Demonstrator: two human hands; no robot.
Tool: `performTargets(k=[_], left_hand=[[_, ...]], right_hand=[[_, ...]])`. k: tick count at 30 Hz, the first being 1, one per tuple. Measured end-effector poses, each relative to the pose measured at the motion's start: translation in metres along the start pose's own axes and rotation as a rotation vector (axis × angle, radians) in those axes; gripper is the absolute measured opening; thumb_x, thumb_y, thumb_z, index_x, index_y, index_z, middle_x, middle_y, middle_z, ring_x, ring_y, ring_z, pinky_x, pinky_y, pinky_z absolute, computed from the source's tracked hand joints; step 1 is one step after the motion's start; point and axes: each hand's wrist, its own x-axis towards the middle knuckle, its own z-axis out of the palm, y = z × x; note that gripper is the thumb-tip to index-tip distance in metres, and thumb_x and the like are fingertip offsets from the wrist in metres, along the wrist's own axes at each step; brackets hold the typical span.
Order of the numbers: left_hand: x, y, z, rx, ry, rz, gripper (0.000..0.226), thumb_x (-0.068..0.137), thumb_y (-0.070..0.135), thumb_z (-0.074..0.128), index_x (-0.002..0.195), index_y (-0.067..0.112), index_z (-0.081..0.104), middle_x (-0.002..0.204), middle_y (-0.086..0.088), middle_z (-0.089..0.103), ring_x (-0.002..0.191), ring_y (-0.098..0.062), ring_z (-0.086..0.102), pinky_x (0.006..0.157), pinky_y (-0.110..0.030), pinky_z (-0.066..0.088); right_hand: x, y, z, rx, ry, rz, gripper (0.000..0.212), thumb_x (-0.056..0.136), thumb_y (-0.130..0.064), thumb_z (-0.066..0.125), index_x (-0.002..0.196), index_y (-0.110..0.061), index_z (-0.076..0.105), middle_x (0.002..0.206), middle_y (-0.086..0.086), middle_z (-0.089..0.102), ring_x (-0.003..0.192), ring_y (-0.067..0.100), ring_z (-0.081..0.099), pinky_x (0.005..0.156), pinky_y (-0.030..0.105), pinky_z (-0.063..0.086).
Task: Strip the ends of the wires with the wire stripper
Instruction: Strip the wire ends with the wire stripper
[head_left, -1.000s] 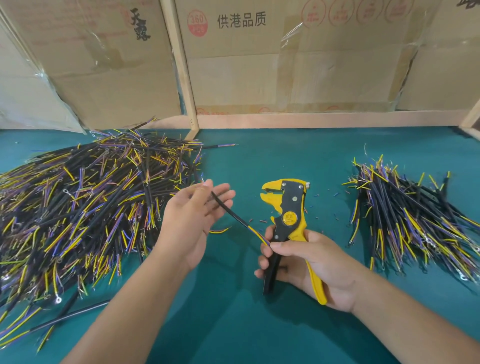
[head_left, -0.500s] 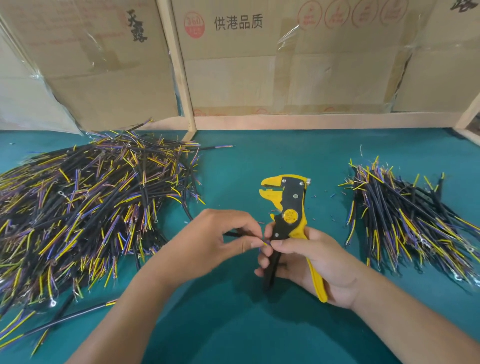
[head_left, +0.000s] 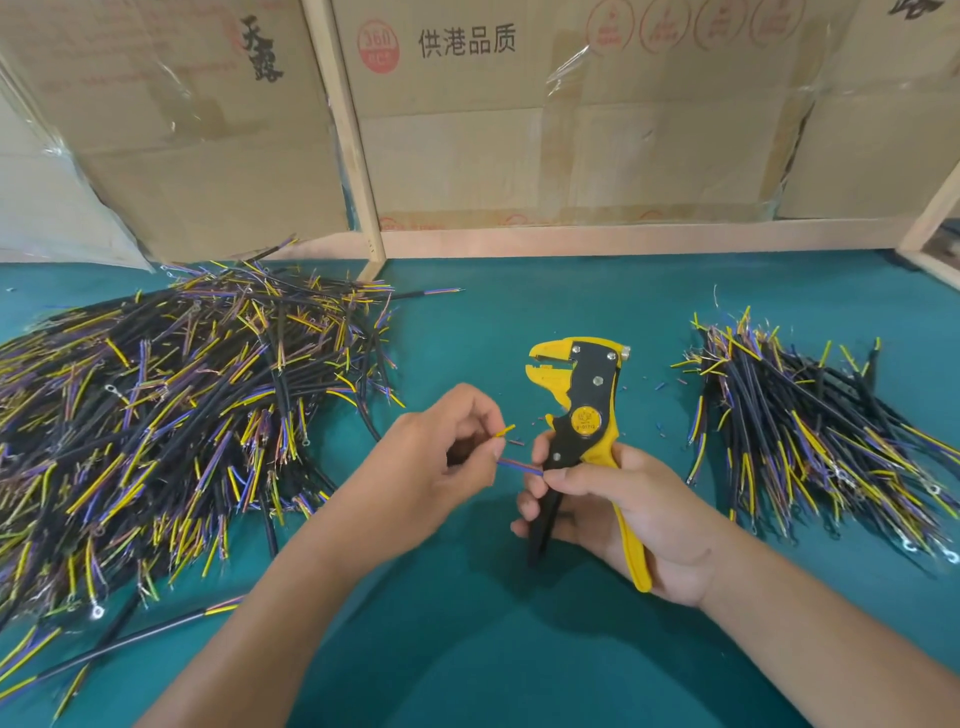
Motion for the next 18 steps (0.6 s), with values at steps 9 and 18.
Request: performTargets(k=[9,18], left_hand=[[-0.0001,0.0013,-0.0022,0.008,-0.01,-0.046,0.016,0.096,0.013,0.063,0.082,0.02,0.064,0.06,0.011,0.042,0.055,-0.005,0.03,0.051,-0.018,0.027],[0.0019,-0.0066,-0.003,-0.008,0.004,-0.117,0.013,0.097,0.027,0.06,0.084,0.025,0.059,0.065,0.008,0.046,0.059,-0.008,0.035,0.054,-0.025,0.032]], right_hand=[[0.0011,0.001,0.0004,-0.02,0.027,-0.03,0.016,0.082,-0.001,0.062,0.098,-0.003,0.062,0.08,0.017,0.055,0.074,0.032,0.058,0.08,0.049,0.056],[0.002,0.0007,-0.0005,0.018,0.018,-0.056,0.016,0.084,-0.001,0.059,0.1,-0.003,0.062,0.082,0.016,0.054,0.075,0.031,0.057,0.081,0.049,0.056]])
